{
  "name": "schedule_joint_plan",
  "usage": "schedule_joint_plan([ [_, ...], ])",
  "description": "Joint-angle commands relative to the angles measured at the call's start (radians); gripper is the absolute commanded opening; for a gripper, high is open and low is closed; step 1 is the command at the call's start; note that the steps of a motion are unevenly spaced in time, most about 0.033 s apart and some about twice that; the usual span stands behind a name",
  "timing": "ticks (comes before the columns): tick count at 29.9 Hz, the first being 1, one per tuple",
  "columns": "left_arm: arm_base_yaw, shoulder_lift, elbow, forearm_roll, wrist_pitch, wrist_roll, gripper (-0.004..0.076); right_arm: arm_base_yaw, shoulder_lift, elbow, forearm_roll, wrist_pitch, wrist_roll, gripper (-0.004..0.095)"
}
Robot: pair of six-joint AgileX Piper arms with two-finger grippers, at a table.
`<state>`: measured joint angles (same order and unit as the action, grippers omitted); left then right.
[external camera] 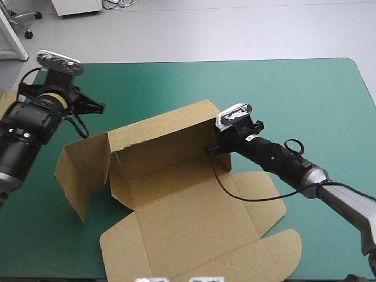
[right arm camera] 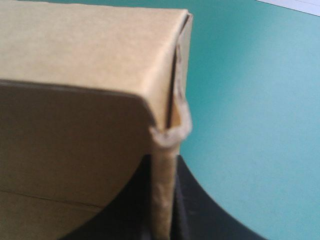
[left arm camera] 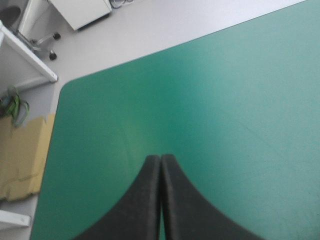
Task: Fold the box
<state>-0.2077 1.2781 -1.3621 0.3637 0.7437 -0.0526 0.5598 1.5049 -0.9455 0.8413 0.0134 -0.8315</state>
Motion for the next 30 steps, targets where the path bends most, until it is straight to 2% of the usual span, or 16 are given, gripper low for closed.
schedule_joint_plan([
  [1, 0.178, -0.017, -0.035, -0.335, -0.073, 0.194, -0.0010, 0.004, -0.007, -0.007, -0.012, 0.072, -0.001, -0.0018],
  [5, 0.277, 0.011, -0.035, -0.595, -0.060, 0.357, -0.0010, 0.000, -0.009, -0.009, -0.012, 0.081, -0.001, -0.0018],
  [11, 0.288, 0.071, -0.035, -0.577, -0.043, 0.367, -0.0012, -0.085, -0.036, -0.011, -0.030, 0.202, 0.077, -0.0018],
  [14, 0.290, 0.088, -0.035, -0.568, -0.050, 0.372, -0.0012, -0.148, -0.078, -0.029, -0.133, 0.255, 0.199, -0.0016],
  [17, 0.290, 0.100, -0.035, -0.554, -0.065, 0.374, -0.0012, -0.207, -0.110, -0.093, -0.354, 0.386, 0.410, -0.0012],
  [21, 0.290, 0.117, -0.035, -0.554, -0.082, 0.379, -0.0012, -0.216, -0.119, -0.194, -0.632, 0.541, 0.631, -0.0013],
  [30, 0.290, 0.145, -0.035, -0.542, -0.076, 0.379, -0.0012, -0.224, -0.095, -0.405, -0.637, 0.710, 0.674, -0.0013],
])
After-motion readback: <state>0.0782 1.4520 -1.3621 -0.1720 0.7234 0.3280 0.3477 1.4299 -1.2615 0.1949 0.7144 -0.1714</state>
